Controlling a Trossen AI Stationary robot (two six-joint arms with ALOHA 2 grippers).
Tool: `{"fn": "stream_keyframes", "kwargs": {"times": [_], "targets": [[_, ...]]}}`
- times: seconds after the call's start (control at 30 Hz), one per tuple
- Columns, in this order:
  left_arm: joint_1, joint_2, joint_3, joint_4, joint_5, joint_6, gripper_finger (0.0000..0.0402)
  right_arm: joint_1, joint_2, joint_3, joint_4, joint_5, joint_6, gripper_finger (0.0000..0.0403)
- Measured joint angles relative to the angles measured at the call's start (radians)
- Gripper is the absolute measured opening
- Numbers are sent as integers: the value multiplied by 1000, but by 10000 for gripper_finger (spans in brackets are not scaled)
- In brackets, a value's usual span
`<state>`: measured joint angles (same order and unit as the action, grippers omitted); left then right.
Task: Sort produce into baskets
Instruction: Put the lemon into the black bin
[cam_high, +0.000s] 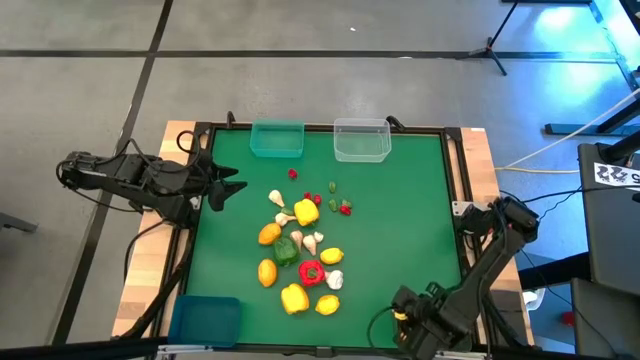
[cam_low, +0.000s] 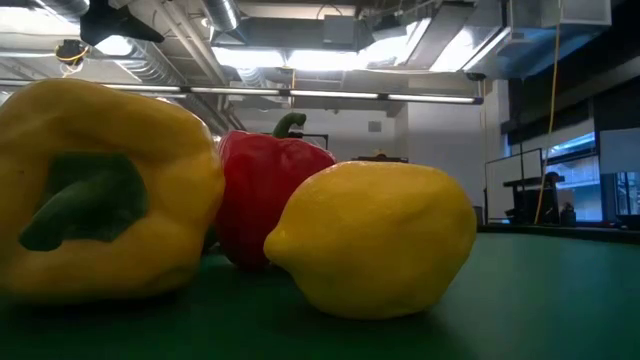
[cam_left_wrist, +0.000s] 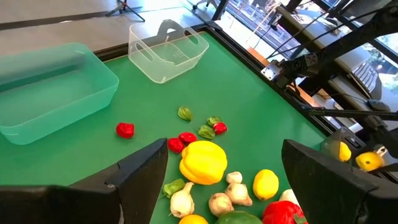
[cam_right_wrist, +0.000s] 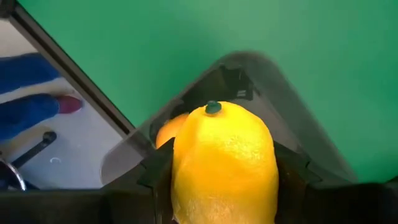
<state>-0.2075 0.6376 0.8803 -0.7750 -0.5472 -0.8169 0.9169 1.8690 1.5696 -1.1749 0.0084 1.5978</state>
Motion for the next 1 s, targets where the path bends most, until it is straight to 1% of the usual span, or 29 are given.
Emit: {"fn": "stream_keyframes", "kwargs": {"times": [0.1, 0.2, 0.47, 0.63, 0.73, 0.9, 1.0], "targets": [[0, 0, 0, 0, 0, 0, 308, 0, 0, -27, 34, -11, 1, 179], [0, 0, 0, 0, 0, 2, 308, 0, 0, -47, 56, 0, 1, 179], [0, 0, 0, 0, -11, 4, 308, -1, 0, -61, 43, 31, -6, 180], [0, 0, 0, 0, -14, 3, 308, -1, 0, -61, 44, 33, -13, 183], [0, 0, 0, 0, -14, 3, 308, -1, 0, -61, 44, 26, -13, 206], [0, 0, 0, 0, -15, 3, 308, -1, 0, -61, 42, 15, -10, 272], [0, 0, 0, 0, -15, 3, 308, -1, 0, -61, 40, -1, -8, 301]]}}
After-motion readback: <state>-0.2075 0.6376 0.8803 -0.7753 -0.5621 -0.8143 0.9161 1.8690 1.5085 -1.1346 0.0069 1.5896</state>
